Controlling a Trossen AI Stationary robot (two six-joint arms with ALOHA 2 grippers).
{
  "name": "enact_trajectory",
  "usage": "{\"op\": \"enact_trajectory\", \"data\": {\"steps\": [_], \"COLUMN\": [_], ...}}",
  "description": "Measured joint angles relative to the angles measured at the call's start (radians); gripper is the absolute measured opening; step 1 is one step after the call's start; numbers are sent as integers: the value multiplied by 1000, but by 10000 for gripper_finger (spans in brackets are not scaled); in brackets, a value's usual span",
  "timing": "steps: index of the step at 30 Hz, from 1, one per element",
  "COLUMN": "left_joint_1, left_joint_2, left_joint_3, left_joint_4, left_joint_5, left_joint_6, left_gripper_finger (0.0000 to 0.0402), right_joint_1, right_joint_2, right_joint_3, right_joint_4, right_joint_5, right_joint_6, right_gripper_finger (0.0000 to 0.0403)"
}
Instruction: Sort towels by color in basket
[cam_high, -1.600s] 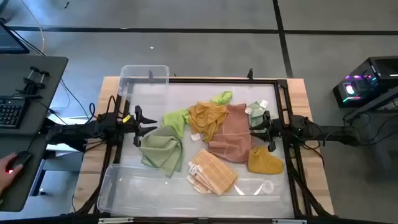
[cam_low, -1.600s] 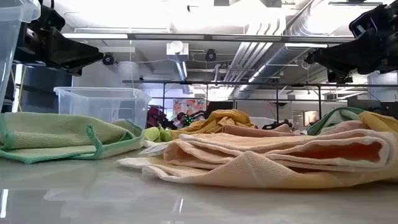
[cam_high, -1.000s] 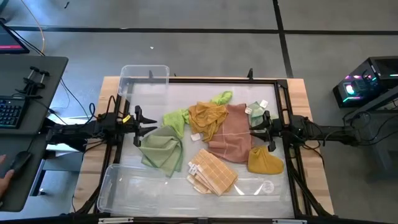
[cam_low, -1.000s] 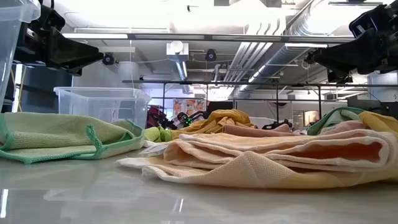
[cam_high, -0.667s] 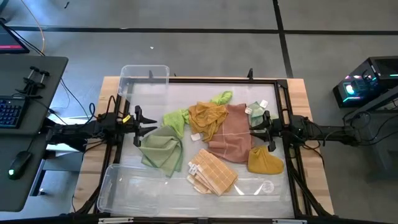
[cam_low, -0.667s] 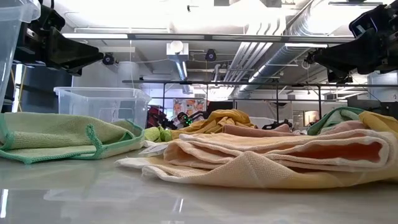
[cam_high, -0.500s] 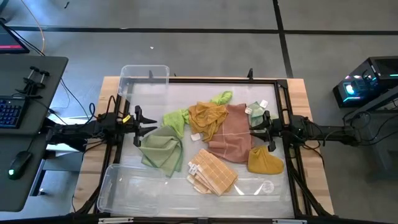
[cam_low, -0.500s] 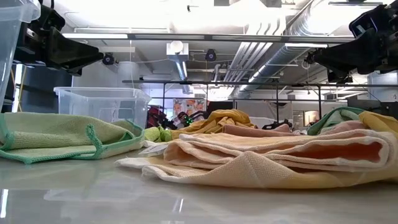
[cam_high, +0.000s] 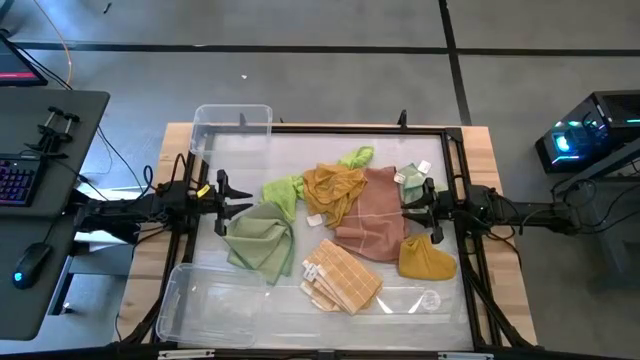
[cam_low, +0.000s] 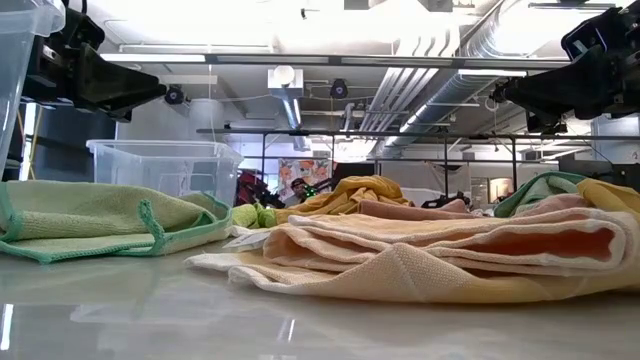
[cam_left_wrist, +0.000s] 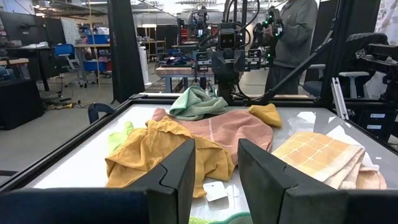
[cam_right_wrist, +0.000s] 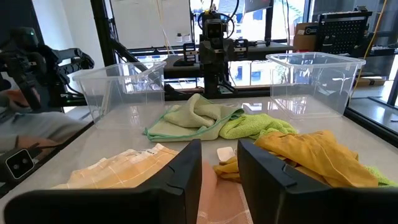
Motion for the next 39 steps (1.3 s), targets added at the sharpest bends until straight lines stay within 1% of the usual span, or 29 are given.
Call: {"op": "enact_trajectory", "data": {"steps": [9,14,19,20,21,22,25,26,27,28,29,33,36,39], "left_joint_1": [0,0,0,-1,-2,-6,-28,-40,-55,-70,-88,-162,-212,-256], "left_joint_2": [0,0,0,0,0,0,0,0,0,0,0,37,104,198], "left_joint_3": [0,0,0,0,-1,-1,-1,-1,-1,0,1,1,31,108], "left_joint_4": [9,14,64,75,99,138,277,324,375,418,442,439,367,237], "left_joint_5": [0,-1,0,12,41,90,314,368,390,388,364,206,83,-37], "left_joint_6": [-4,-107,-189,-208,-234,-257,-251,-248,-255,-260,-255,-174,-126,-101], "left_gripper_finger": [106,106,106,106,106,106,106,106,106,106,106,106,106,106], "right_joint_1": [0,0,0,0,0,0,0,0,0,0,0,0,0,0], "right_joint_2": [0,0,0,0,0,0,0,0,0,0,0,0,0,0], "right_joint_3": [0,0,0,0,0,0,0,0,0,0,0,0,0,0], "right_joint_4": [0,0,0,0,0,0,0,0,0,0,0,0,0,0], "right_joint_5": [0,0,0,0,0,0,0,0,0,0,0,0,0,0], "right_joint_6": [0,0,0,0,0,0,0,0,0,0,0,0,0,0], "right_gripper_finger": [98,98,98,98,98,98,98,98,98,98,98,98,98,98]}}
